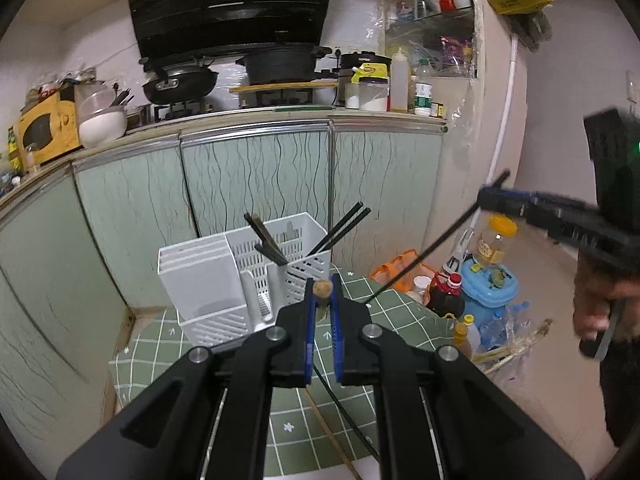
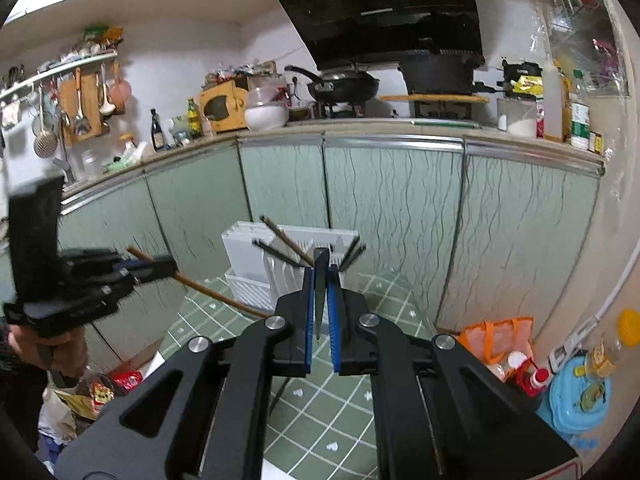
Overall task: Organize utensils
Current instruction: 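Lower both chopsticks into the holder and open both tools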
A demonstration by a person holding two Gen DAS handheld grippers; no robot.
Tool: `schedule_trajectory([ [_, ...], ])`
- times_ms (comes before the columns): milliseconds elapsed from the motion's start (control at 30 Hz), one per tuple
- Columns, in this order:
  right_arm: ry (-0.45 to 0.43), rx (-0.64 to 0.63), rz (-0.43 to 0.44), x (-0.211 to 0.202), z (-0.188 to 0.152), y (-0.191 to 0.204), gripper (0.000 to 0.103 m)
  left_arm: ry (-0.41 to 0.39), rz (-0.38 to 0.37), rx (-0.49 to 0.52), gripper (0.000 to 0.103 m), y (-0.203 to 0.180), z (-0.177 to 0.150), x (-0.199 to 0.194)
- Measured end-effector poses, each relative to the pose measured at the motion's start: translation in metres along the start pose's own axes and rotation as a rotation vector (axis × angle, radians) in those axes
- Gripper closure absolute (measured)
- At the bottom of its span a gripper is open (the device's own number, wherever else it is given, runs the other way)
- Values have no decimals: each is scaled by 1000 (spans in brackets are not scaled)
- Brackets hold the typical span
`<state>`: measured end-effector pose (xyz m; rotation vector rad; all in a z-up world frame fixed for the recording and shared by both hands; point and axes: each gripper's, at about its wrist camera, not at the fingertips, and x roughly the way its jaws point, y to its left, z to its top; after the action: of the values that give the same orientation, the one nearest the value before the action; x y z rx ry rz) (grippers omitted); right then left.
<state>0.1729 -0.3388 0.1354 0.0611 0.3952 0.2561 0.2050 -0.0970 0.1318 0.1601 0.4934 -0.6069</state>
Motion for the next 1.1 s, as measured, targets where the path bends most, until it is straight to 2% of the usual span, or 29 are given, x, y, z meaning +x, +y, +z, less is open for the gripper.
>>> schedule_trajectory([
  [333, -31, -49, 51, 10, 55, -16, 97, -13, -69, 29, 95, 16, 37, 11],
  [433, -38, -49, 82, 19, 70, -21, 97, -20, -76, 38, 95, 23, 53, 16],
  [667, -41, -68, 95, 52, 91, -28, 97, -24, -83, 38, 95, 44, 84, 40],
  [833, -20, -69, 100, 88, 94, -35, 97, 3, -98, 32, 95, 56, 93, 74],
  [1100, 35, -30, 112, 150, 79, -60, 97, 55, -114, 10, 95, 74, 86, 125],
])
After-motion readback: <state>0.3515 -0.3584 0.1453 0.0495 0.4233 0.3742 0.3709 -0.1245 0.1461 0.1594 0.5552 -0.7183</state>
